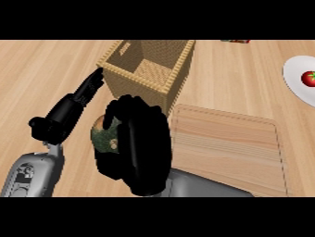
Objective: Pick the squash from the cutting board and place it in the basket
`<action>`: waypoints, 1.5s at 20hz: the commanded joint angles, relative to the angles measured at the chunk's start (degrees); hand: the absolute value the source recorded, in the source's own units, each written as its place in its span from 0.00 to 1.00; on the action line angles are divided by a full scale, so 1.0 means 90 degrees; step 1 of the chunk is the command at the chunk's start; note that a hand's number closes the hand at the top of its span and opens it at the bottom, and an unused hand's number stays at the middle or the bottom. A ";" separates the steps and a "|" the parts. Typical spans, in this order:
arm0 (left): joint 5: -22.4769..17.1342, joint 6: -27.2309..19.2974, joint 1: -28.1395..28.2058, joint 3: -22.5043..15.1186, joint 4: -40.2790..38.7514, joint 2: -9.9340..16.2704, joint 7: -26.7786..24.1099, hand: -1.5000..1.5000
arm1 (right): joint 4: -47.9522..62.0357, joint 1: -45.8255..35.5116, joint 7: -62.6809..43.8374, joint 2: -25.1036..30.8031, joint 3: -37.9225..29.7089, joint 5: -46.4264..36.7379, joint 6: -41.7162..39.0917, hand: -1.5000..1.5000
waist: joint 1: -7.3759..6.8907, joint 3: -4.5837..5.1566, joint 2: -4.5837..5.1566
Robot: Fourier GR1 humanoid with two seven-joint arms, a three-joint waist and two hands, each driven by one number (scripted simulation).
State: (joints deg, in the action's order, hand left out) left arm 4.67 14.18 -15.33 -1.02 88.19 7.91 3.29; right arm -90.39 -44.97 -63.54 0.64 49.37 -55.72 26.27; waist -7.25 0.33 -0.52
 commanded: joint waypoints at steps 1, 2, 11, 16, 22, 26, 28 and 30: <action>-0.0009 -0.0035 0.0000 0.0058 -0.0101 -0.0013 -0.0091 0.50 | 0.0322 -0.0711 -0.1465 -0.0067 -0.0185 -0.0081 0.0140 1.00 | 0.0061 0.0019 -0.0013; -0.0003 0.0050 0.0139 0.0013 -0.0120 0.0027 -0.0141 0.50 | 0.0390 -0.0924 -0.1588 -0.0067 -0.0288 -0.0065 0.0067 1.00 | 0.0061 0.0017 -0.0018; 0.0043 -0.0014 -0.0103 0.0010 -0.0167 -0.0016 -0.0136 0.50 | 0.1763 -0.2394 -0.1942 -0.0066 -0.1259 -0.0039 0.0130 1.00 | -0.0056 0.0016 0.0063; 0.0033 0.0034 -0.0169 0.0054 -0.0166 0.0062 -0.0136 0.50 | 0.2574 -0.2932 -0.2069 -0.0066 -0.1714 -0.0338 0.0602 1.00 | -0.0004 0.0004 0.0106; 0.0076 -0.0048 -0.0125 0.0139 -0.0085 0.0118 -0.0155 0.50 | 0.3484 -0.3575 -0.2253 -0.0066 -0.2220 -0.0731 0.0887 1.00 | 0.0017 0.0000 0.0100; 0.0115 -0.0090 0.0053 0.0047 -0.0063 0.0011 -0.0248 0.50 | 0.4087 -0.3879 -0.2220 -0.0067 -0.2549 -0.0578 0.0954 1.00 | 0.0076 -0.0004 0.0131; 0.0184 -0.0192 -0.0021 0.0037 -0.0250 -0.0078 -0.0347 0.50 | 0.4148 -0.3770 -0.2281 -0.0067 -0.2346 -0.0384 0.1083 1.00 | 0.0162 -0.0005 0.0145; 0.0181 -0.0214 -0.0029 0.0081 -0.0251 -0.0064 -0.0393 0.50 | 0.4357 -0.3694 -0.2150 -0.0067 -0.2415 -0.0255 0.1273 1.00 | 0.0197 -0.0010 0.0151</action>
State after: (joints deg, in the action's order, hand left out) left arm 5.82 13.01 -15.71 -0.53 86.73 7.65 1.02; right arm -54.40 -77.12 -70.29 0.64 27.74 -59.34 32.44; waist -6.09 0.28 0.62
